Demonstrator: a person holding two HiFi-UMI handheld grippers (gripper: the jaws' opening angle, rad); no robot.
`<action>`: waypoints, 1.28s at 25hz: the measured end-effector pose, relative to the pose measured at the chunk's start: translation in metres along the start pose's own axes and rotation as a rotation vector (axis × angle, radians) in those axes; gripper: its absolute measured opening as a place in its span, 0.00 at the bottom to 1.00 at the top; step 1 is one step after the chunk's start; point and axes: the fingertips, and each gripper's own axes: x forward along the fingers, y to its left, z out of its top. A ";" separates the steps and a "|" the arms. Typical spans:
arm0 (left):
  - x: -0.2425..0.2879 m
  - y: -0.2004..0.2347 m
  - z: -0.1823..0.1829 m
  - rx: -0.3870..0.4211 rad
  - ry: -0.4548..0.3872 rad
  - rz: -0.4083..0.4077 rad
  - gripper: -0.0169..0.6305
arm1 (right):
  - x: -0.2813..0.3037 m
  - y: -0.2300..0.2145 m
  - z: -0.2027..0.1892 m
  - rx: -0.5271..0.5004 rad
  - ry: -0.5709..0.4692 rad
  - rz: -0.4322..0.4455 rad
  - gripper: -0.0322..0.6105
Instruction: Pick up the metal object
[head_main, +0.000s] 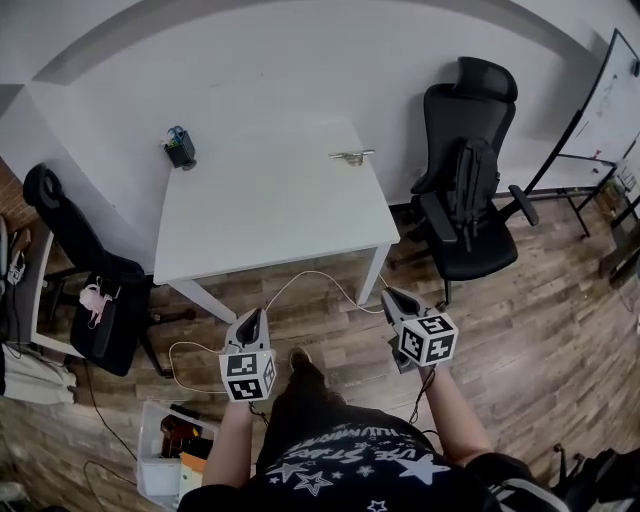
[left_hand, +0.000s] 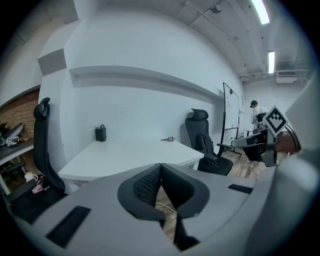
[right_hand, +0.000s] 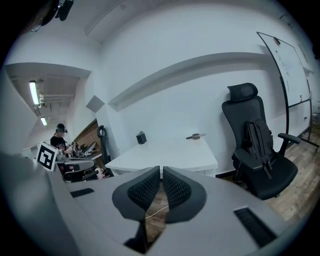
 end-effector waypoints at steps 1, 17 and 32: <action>0.006 -0.002 0.000 0.002 0.003 -0.007 0.06 | 0.001 -0.005 0.000 0.007 -0.001 -0.007 0.13; 0.190 -0.012 0.060 0.071 -0.014 -0.166 0.06 | 0.090 -0.120 0.042 0.066 0.003 -0.140 0.13; 0.416 -0.042 0.173 0.332 -0.057 -0.358 0.06 | 0.188 -0.240 0.117 0.144 0.007 -0.296 0.13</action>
